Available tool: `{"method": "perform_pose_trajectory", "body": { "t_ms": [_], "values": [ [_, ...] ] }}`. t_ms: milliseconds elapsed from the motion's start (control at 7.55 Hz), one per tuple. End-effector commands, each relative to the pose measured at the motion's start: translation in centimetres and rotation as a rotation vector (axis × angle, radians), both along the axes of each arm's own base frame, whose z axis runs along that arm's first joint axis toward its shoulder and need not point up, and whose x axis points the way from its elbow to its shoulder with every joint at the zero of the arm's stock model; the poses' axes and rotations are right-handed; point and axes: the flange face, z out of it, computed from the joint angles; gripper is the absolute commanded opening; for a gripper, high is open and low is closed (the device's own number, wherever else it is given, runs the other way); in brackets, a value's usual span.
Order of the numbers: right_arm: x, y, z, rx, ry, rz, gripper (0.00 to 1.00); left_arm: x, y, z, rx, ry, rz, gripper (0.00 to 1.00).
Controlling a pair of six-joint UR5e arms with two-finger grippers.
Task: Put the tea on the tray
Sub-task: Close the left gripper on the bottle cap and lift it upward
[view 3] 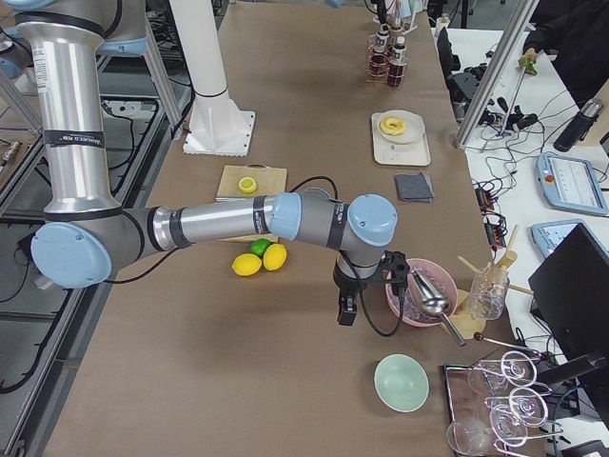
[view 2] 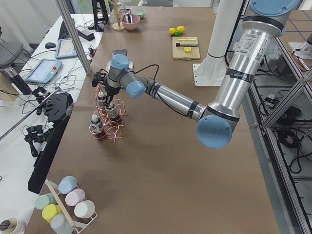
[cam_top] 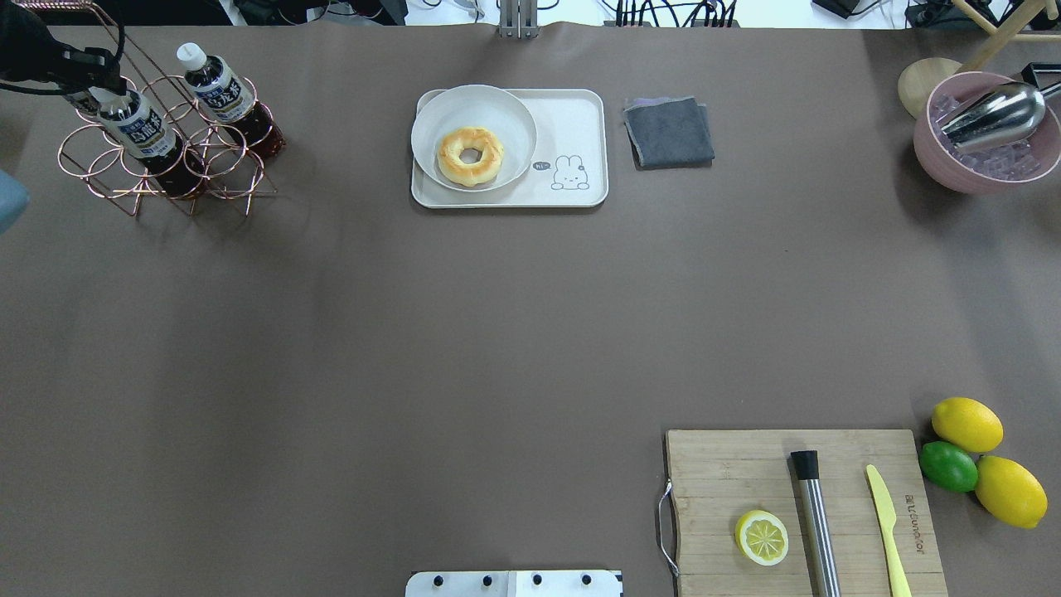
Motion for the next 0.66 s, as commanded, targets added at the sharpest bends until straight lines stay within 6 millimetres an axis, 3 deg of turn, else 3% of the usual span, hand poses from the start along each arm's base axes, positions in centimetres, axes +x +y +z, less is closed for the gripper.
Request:
{"method": "perform_pose_trajectory", "body": {
  "t_ms": [0,265,530],
  "values": [
    [0.1,0.3,0.3,-0.007,-0.003,0.002,1.00,-3.8,-0.6,-1.9,-0.004,0.021,-0.038,0.00],
    [0.1,0.3,0.4,-0.011,-0.003,0.005,1.00,-6.3,0.7,-5.6,0.016,-0.014,-0.031,0.00],
    [0.0,0.4,0.6,-0.014,-0.005,0.005,1.00,-8.3,2.0,-7.9,0.022,-0.023,-0.046,0.00]
  ]
}}
